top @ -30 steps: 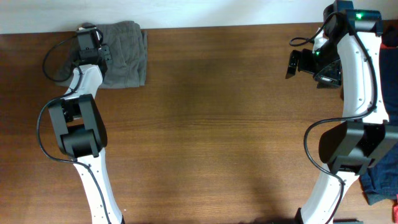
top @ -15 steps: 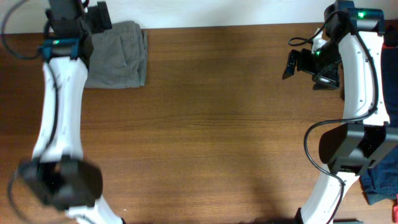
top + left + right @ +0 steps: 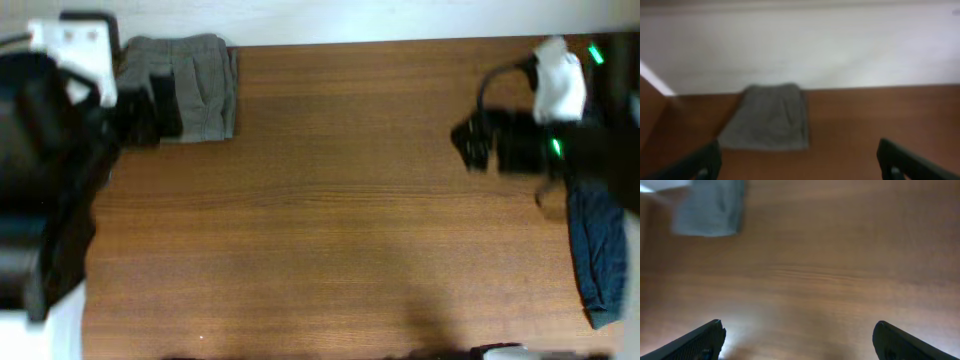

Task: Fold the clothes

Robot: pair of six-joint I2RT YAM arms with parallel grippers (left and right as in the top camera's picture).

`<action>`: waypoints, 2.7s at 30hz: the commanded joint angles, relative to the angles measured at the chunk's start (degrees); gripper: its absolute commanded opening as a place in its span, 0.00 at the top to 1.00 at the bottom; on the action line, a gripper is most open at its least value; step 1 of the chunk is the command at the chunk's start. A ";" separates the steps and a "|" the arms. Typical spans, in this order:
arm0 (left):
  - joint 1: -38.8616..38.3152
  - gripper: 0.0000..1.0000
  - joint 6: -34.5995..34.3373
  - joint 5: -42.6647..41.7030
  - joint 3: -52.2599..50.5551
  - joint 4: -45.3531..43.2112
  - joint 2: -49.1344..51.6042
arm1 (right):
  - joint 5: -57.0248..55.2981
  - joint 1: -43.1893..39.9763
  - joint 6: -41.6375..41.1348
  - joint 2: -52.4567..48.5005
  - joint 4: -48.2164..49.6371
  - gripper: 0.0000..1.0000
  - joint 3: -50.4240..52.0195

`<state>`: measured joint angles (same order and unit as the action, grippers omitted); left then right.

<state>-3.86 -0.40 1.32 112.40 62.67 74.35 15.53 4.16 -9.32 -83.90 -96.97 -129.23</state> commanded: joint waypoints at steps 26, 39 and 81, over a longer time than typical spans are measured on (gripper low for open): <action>-0.11 0.01 -4.52 -22.99 -61.24 -14.99 -50.84 | -8.41 3.69 -8.22 44.39 5.64 0.01 40.94; -0.11 0.01 -4.48 -22.99 -63.76 -15.52 -50.60 | -16.06 3.72 -10.27 45.88 10.86 0.01 44.92; -0.11 0.01 -4.48 -22.99 -63.76 -15.50 -50.60 | -18.80 0.07 -4.57 56.74 19.87 0.01 56.39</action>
<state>-3.86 -4.19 -20.84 48.86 47.33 23.88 -1.76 5.30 -17.19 -30.57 -79.50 -77.01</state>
